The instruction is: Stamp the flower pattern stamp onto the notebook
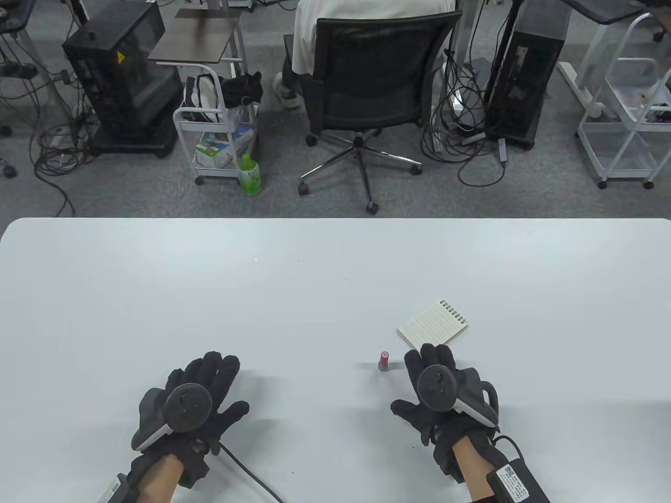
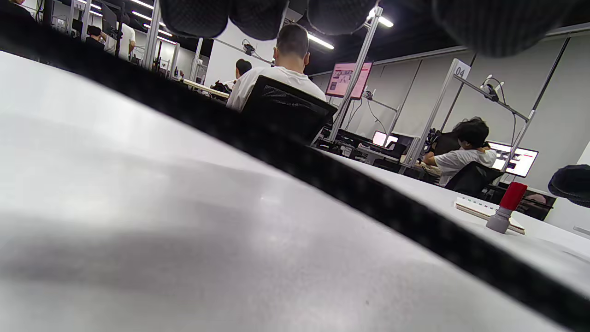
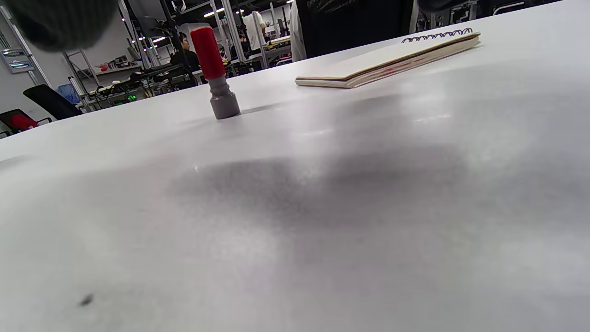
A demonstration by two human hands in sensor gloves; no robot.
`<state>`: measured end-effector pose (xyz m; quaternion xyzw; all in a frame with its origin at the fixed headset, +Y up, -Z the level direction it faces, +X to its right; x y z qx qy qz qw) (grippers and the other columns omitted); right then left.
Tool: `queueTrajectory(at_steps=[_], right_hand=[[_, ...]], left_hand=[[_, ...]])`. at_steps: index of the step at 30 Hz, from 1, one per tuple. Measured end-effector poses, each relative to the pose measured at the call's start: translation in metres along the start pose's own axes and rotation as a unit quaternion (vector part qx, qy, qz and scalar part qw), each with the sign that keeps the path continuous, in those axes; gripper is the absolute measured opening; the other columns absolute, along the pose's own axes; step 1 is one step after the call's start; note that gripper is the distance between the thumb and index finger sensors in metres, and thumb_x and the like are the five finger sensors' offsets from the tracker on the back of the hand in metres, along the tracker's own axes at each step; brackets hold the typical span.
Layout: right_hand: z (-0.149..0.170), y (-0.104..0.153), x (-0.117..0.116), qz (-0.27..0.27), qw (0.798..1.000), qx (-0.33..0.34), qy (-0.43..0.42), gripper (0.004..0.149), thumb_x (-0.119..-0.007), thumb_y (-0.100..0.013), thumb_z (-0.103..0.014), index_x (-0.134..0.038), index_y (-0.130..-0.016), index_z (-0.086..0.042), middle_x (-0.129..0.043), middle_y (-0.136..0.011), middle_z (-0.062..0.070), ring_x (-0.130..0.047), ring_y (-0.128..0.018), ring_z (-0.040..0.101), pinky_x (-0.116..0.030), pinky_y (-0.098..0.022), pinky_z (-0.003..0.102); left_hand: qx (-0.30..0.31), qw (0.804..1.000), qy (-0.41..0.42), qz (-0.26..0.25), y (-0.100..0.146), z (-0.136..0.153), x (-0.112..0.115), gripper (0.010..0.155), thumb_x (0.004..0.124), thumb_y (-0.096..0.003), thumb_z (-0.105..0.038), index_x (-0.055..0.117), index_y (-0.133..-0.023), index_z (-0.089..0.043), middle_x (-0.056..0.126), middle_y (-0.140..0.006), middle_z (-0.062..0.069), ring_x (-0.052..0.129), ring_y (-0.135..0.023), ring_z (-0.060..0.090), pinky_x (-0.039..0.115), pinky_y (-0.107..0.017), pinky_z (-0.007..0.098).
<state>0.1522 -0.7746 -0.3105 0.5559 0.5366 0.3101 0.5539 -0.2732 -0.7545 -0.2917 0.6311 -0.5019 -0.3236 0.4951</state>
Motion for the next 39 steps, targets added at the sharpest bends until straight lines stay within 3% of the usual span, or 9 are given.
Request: queueTrajectory(at_steps=[24,30,39], right_hand=[[-0.002,-0.003,-0.003,-0.02,1.0,-0.008,0.012,0.093,-0.068,-0.038,-0.064,-0.016,-0.105,-0.026,-0.005,-0.106,0.017,-0.008,-0.1,0.048,-0.036,-0.071,0.067],[0.011,-0.01,0.023,0.0,0.999,-0.02,-0.029,0.093,-0.069,-0.038,-0.064,-0.016,-0.105,-0.027,-0.003,-0.106,0.017,-0.005,-0.101,0.048,-0.033,-0.071,0.067],[0.063,-0.056,0.075,0.036,0.99,-0.138,-0.014,0.088,-0.068,-0.041,-0.06,-0.018,-0.105,-0.027,-0.007,-0.107,0.016,-0.01,-0.102,0.048,-0.035,-0.071,0.067]], left_hand=[[-0.003,1.0,0.002,0.012,-0.002,0.002,0.002,0.083,0.064,-0.0395,-0.066,0.04,-0.108,-0.025,0.036,-0.114,0.018,0.044,-0.103,0.052,0.03,-0.065,0.076],[-0.006,1.0,0.003,0.009,-0.002,0.003,0.002,0.083,0.064,-0.0397,-0.065,0.04,-0.108,-0.025,0.036,-0.114,0.018,0.044,-0.103,0.052,0.03,-0.065,0.077],[-0.026,0.999,0.018,0.012,-0.001,0.013,0.003,0.081,0.065,-0.0406,-0.063,0.042,-0.107,-0.024,0.039,-0.114,0.019,0.045,-0.102,0.052,0.03,-0.065,0.077]])
Point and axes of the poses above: the tracker on the back of each hand, its own z axis roughly to the little-finger side, its own y axis roughly from the fingertips to the wrist, x = y × z, the point moved 2 cm from there along -y, roughly from the wrist to the fingertips
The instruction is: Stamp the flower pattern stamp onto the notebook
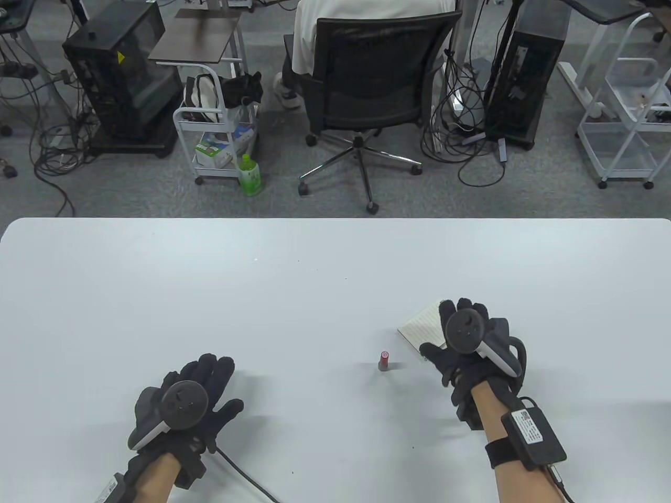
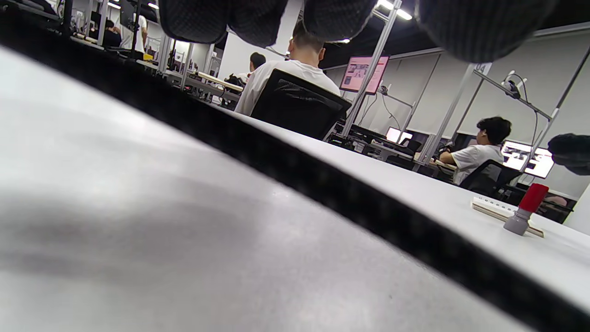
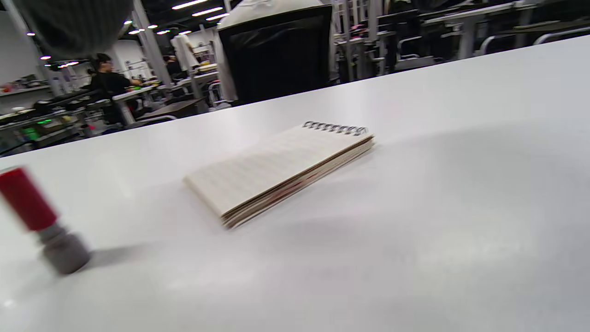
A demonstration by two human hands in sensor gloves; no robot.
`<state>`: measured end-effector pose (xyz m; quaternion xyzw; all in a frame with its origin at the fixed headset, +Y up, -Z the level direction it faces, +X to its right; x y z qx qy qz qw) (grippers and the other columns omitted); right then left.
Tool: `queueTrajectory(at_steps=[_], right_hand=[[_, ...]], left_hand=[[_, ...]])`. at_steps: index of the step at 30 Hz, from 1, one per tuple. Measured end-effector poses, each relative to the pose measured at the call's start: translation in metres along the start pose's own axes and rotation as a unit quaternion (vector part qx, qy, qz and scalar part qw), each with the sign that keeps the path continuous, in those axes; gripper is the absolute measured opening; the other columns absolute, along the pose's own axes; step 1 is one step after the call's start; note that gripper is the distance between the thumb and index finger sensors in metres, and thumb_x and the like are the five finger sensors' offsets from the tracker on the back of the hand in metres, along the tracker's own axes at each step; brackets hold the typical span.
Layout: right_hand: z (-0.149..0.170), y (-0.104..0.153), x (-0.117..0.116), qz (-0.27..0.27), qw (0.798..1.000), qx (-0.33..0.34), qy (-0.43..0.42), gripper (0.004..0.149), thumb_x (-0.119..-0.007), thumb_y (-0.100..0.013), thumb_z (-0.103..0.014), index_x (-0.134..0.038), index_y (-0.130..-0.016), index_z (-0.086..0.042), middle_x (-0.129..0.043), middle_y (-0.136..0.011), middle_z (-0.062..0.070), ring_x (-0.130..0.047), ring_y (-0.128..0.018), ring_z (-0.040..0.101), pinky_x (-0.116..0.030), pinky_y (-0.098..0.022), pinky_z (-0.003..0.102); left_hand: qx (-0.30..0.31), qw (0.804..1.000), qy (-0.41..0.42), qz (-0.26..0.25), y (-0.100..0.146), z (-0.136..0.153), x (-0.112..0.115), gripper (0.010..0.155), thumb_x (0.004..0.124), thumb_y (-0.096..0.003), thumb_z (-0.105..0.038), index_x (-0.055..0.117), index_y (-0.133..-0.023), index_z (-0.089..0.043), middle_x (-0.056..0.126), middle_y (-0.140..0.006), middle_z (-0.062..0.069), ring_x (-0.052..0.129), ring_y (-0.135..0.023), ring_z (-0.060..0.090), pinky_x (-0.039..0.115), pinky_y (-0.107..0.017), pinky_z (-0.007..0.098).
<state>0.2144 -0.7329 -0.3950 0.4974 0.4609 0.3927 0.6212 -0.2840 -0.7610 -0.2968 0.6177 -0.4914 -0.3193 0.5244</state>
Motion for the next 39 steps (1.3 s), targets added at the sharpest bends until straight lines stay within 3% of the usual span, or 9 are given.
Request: queueTrajectory(at_steps=[3,8,11,15,21,31,39], right_hand=[[0.014,-0.022,0.003,0.003,0.999,-0.05,-0.003,0.083,-0.068,-0.044,-0.054,-0.02,-0.105,-0.027,-0.013,-0.108,0.016,-0.018,-0.104,0.048,-0.039,-0.071,0.066],[0.028,-0.053,-0.001,0.011,0.992,-0.114,0.052,0.073,-0.071,-0.046,-0.041,-0.033,-0.105,-0.021,-0.041,-0.107,0.017,-0.049,-0.101,0.046,-0.054,-0.067,0.063],[0.032,-0.066,-0.007,0.007,0.989,-0.13,0.069,0.077,-0.076,-0.044,-0.04,-0.035,-0.105,-0.02,-0.047,-0.106,0.017,-0.058,-0.097,0.045,-0.058,-0.065,0.061],[0.034,-0.08,-0.024,-0.027,0.991,-0.132,0.024,0.086,-0.084,-0.039,-0.046,-0.035,-0.105,-0.019,-0.056,-0.102,0.017,-0.063,-0.094,0.046,-0.06,-0.064,0.06],[0.025,-0.085,-0.03,-0.013,0.992,-0.094,0.082,0.085,-0.085,-0.036,-0.046,-0.043,-0.104,-0.018,-0.063,-0.097,0.019,-0.067,-0.091,0.047,-0.063,-0.062,0.06],[0.012,-0.084,-0.029,0.011,0.992,-0.093,0.088,0.077,-0.09,-0.034,-0.037,-0.057,-0.101,-0.015,-0.076,-0.088,0.019,-0.08,-0.08,0.047,-0.071,-0.056,0.057],[0.025,-0.087,-0.03,0.004,0.99,-0.138,0.004,0.087,-0.093,-0.031,-0.033,-0.049,-0.104,-0.014,-0.069,-0.088,0.019,-0.071,-0.08,0.049,-0.063,-0.059,0.06]], left_hand=[[-0.003,1.0,0.001,0.006,-0.002,0.002,0.002,0.081,0.065,-0.0406,-0.063,0.043,-0.107,-0.023,0.039,-0.114,0.019,0.046,-0.102,0.052,0.03,-0.065,0.077],[-0.003,1.0,0.0,0.01,-0.002,0.003,0.003,0.08,0.065,-0.0409,-0.062,0.045,-0.107,-0.022,0.041,-0.113,0.019,0.047,-0.102,0.053,0.03,-0.065,0.077],[-0.003,1.0,-0.001,0.011,-0.002,0.003,0.003,0.079,0.065,-0.0412,-0.062,0.046,-0.107,-0.022,0.042,-0.113,0.019,0.048,-0.102,0.052,0.03,-0.065,0.077],[-0.003,1.0,-0.001,0.014,-0.003,0.004,0.003,0.079,0.065,-0.0413,-0.061,0.046,-0.107,-0.022,0.042,-0.113,0.019,0.048,-0.101,0.052,0.03,-0.065,0.077],[-0.009,1.0,0.005,0.021,-0.003,0.009,0.004,0.078,0.065,-0.0415,-0.061,0.046,-0.107,-0.022,0.042,-0.113,0.019,0.048,-0.101,0.053,0.03,-0.065,0.077],[-0.009,1.0,0.01,0.018,-0.003,0.012,0.002,0.078,0.066,-0.0417,-0.06,0.047,-0.107,-0.022,0.042,-0.113,0.02,0.048,-0.101,0.053,0.03,-0.065,0.077],[-0.008,1.0,0.009,0.021,-0.004,0.012,0.002,0.078,0.066,-0.0418,-0.06,0.047,-0.107,-0.022,0.042,-0.113,0.02,0.049,-0.101,0.053,0.03,-0.065,0.077]])
Point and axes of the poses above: the tracker on the back of each hand, its own z axis roughly to the little-finger side, its own y axis roughly from the fingertips to the wrist, x = y × z, the point moved 2 cm from there along -y, roughly from the wrist to the fingertips
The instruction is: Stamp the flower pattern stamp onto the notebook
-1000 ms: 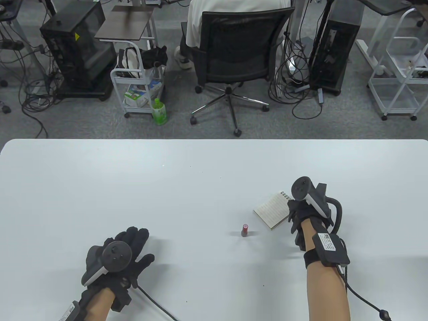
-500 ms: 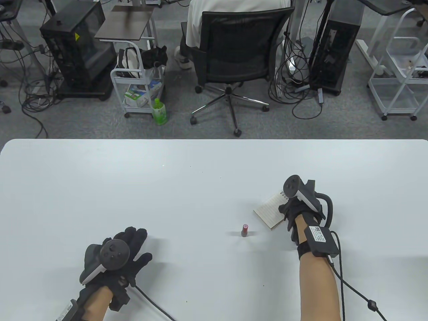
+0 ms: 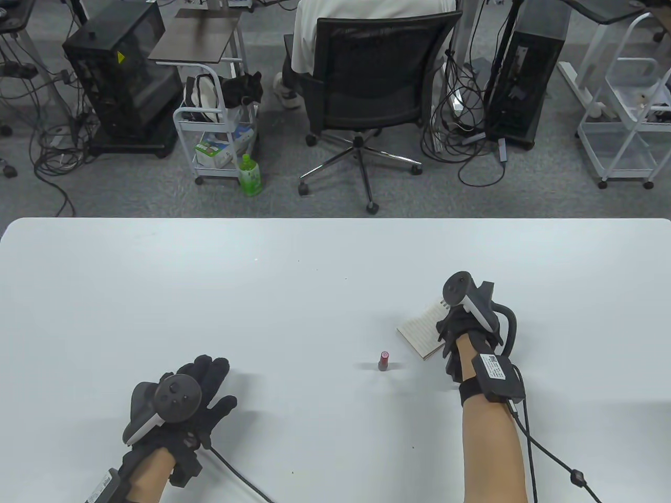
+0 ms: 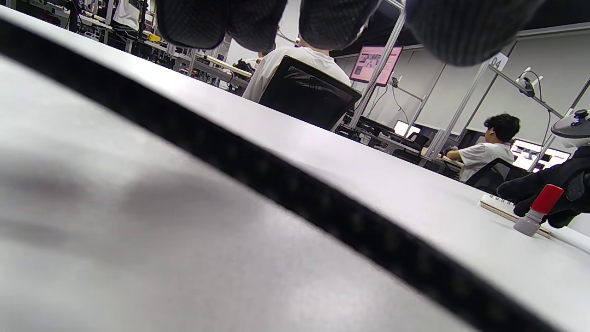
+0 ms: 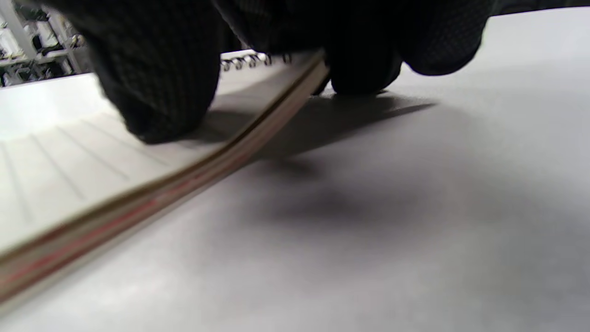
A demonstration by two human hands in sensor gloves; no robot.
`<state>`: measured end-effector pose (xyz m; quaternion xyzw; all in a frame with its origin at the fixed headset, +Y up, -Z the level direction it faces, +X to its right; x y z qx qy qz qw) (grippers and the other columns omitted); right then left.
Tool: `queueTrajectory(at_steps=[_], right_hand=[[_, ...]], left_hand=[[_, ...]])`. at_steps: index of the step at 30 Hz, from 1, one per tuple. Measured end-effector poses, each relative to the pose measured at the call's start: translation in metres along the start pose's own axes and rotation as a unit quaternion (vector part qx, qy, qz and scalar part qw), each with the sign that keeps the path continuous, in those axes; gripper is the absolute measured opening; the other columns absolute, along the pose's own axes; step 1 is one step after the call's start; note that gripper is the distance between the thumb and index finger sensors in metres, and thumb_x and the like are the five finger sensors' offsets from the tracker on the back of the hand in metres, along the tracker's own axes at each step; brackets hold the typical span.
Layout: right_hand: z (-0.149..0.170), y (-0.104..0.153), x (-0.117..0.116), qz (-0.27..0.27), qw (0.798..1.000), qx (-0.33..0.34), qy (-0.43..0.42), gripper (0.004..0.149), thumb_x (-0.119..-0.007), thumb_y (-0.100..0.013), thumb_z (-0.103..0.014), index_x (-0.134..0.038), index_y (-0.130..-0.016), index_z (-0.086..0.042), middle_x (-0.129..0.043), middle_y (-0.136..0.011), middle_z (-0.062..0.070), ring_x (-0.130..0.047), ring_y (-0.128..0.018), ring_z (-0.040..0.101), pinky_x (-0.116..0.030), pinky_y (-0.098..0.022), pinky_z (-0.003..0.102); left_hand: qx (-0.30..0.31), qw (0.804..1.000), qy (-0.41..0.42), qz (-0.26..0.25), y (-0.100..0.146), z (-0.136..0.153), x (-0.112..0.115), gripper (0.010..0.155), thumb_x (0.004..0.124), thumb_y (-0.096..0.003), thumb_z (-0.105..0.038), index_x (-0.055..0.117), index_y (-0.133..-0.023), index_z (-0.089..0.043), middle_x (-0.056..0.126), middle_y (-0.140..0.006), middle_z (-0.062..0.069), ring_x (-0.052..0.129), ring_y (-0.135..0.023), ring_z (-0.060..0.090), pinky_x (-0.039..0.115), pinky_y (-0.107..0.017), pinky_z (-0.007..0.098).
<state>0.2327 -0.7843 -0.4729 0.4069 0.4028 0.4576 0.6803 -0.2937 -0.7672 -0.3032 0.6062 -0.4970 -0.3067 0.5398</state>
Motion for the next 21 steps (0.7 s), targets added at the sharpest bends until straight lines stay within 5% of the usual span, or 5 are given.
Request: queueTrajectory(at_steps=[7,13,21], right_hand=[[0.017,0.004,0.017,0.042,0.993,-0.007,-0.113,0.077,-0.095,-0.031,-0.024,-0.06,-0.098,-0.012,-0.08,-0.075,0.013,-0.085,-0.069,0.044,-0.07,-0.053,0.061],[0.021,0.029,0.055,0.095,0.962,0.037,-0.255,0.072,-0.093,-0.033,-0.02,-0.062,-0.098,-0.013,-0.079,-0.076,0.014,-0.098,-0.062,0.037,-0.078,-0.05,0.058],[-0.019,0.104,0.123,0.253,0.934,0.177,-0.178,0.07,-0.094,-0.032,-0.021,-0.066,-0.096,-0.015,-0.082,-0.075,0.012,-0.103,-0.053,0.03,-0.082,-0.046,0.053]], left_hand=[[0.008,1.0,-0.005,0.009,-0.001,-0.002,0.004,0.078,0.065,-0.0415,-0.061,0.047,-0.107,-0.022,0.044,-0.113,0.019,0.05,-0.1,0.052,0.033,-0.065,0.077],[0.017,1.0,-0.003,0.002,0.001,-0.005,0.002,0.078,0.065,-0.0414,-0.061,0.048,-0.106,-0.021,0.045,-0.112,0.02,0.051,-0.1,0.052,0.033,-0.064,0.077],[0.025,1.0,-0.001,-0.002,0.0,-0.005,0.003,0.078,0.065,-0.0414,-0.061,0.049,-0.106,-0.021,0.045,-0.112,0.02,0.052,-0.1,0.052,0.034,-0.064,0.077]])
Point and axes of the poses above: the tracker on the back of each hand, its own z axis roughly to the little-finger side, its own y axis roughly from the fingertips to the wrist, x = y × z, the point moved 2 cm from there along -y, roughly from the wrist to the fingertips
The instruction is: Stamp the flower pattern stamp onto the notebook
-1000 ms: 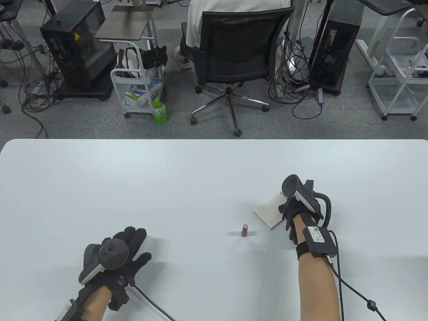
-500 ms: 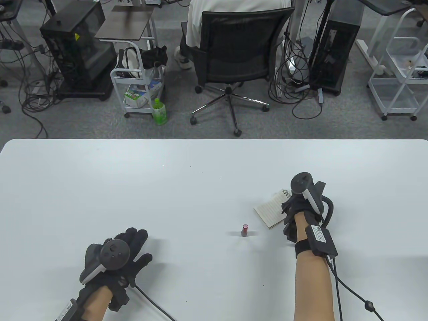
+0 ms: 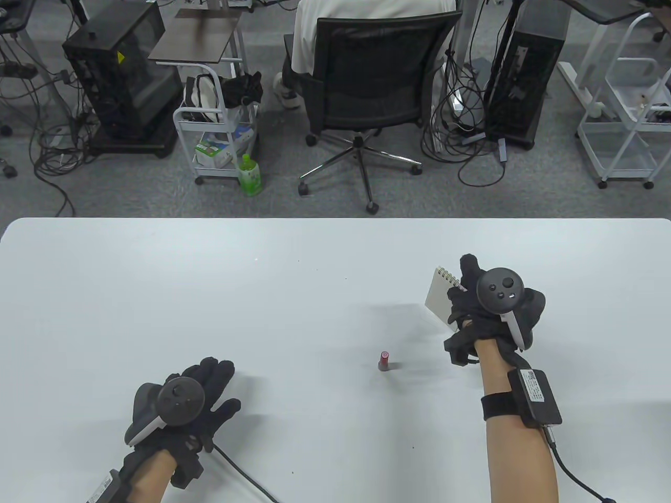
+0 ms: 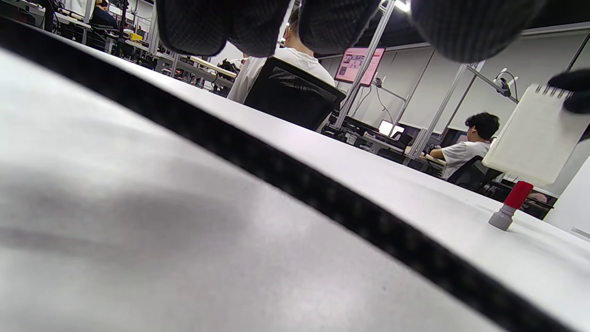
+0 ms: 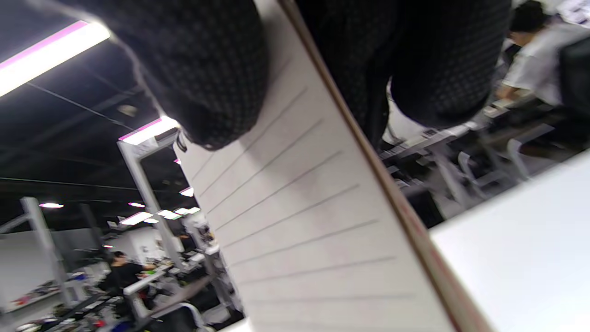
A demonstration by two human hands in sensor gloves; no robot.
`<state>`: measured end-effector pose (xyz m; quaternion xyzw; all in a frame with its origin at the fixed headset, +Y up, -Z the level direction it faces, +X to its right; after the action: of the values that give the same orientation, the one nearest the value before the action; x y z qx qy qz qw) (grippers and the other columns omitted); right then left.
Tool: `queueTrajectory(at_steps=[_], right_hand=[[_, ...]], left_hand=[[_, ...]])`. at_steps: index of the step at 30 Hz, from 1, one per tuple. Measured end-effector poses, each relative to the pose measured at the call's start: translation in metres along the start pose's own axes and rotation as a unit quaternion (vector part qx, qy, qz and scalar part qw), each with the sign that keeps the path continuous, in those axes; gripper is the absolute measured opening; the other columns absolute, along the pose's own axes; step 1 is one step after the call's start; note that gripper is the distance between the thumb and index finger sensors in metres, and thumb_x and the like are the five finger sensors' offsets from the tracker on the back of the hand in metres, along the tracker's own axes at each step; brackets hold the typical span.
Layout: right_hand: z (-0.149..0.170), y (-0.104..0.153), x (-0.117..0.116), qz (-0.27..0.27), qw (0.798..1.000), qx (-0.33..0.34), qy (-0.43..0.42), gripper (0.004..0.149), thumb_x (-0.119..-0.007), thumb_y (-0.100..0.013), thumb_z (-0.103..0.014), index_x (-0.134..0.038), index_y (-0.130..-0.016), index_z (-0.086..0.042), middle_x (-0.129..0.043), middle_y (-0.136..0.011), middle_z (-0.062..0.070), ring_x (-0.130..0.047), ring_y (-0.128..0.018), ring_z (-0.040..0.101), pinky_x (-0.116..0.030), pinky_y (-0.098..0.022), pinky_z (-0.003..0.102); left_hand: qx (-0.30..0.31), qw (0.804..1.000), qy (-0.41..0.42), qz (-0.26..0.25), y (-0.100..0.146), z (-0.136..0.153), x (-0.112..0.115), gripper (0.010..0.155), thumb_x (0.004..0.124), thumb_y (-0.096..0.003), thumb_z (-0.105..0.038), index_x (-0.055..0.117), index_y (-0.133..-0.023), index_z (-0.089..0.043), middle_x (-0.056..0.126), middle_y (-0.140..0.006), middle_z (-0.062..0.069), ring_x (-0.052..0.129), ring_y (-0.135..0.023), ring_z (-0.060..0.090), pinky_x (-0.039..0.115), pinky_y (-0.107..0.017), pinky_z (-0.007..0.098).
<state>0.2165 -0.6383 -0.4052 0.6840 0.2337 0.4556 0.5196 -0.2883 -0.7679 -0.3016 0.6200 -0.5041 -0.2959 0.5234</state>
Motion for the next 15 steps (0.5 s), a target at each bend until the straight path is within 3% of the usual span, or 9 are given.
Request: queueTrajectory(at_steps=[4,7,11,15], right_hand=[[-0.056,0.022,0.021,-0.013,0.995,0.076,-0.056,0.069,-0.094,-0.032,-0.021,-0.067,-0.096,-0.016,-0.082,-0.075,0.013,-0.104,-0.051,0.029,-0.083,-0.045,0.052],[-0.09,0.038,0.018,-0.059,0.986,0.109,-0.108,0.069,-0.094,-0.033,-0.021,-0.068,-0.096,-0.016,-0.082,-0.075,0.013,-0.104,-0.05,0.029,-0.083,-0.044,0.051],[-0.129,0.065,-0.013,-0.158,0.967,0.136,-0.144,0.068,-0.093,-0.033,-0.021,-0.068,-0.096,-0.016,-0.083,-0.075,0.013,-0.105,-0.048,0.029,-0.084,-0.043,0.051],[-0.147,0.091,-0.064,-0.269,0.944,0.14,-0.131,0.066,-0.091,-0.034,-0.02,-0.068,-0.096,-0.016,-0.082,-0.077,0.014,-0.105,-0.048,0.029,-0.084,-0.043,0.05]], left_hand=[[0.002,1.0,0.0,-0.002,0.0,0.0,0.0,0.078,0.065,-0.0416,-0.061,0.049,-0.106,-0.021,0.045,-0.112,0.02,0.052,-0.1,0.052,0.034,-0.064,0.077],[0.002,1.0,0.002,-0.003,0.001,0.0,0.001,0.078,0.065,-0.0415,-0.061,0.049,-0.106,-0.021,0.046,-0.112,0.02,0.053,-0.1,0.052,0.035,-0.064,0.077],[0.004,1.0,0.006,-0.007,0.002,-0.001,0.0,0.077,0.065,-0.0415,-0.061,0.049,-0.106,-0.021,0.046,-0.112,0.019,0.053,-0.1,0.052,0.035,-0.064,0.077],[0.007,1.0,0.009,-0.01,0.003,-0.003,-0.001,0.077,0.065,-0.0416,-0.061,0.049,-0.106,-0.021,0.047,-0.112,0.02,0.054,-0.1,0.052,0.035,-0.064,0.077]])
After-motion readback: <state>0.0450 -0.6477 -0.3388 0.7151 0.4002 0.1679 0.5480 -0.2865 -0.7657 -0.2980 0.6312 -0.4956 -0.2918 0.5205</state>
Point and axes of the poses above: the tracker on the back of each hand, its own z axis roughly to the little-finger side, its own y axis roughly from the fingertips to the wrist, x = y × z, the point moved 2 cm from there along -y, roughly from the wrist to the fingertips
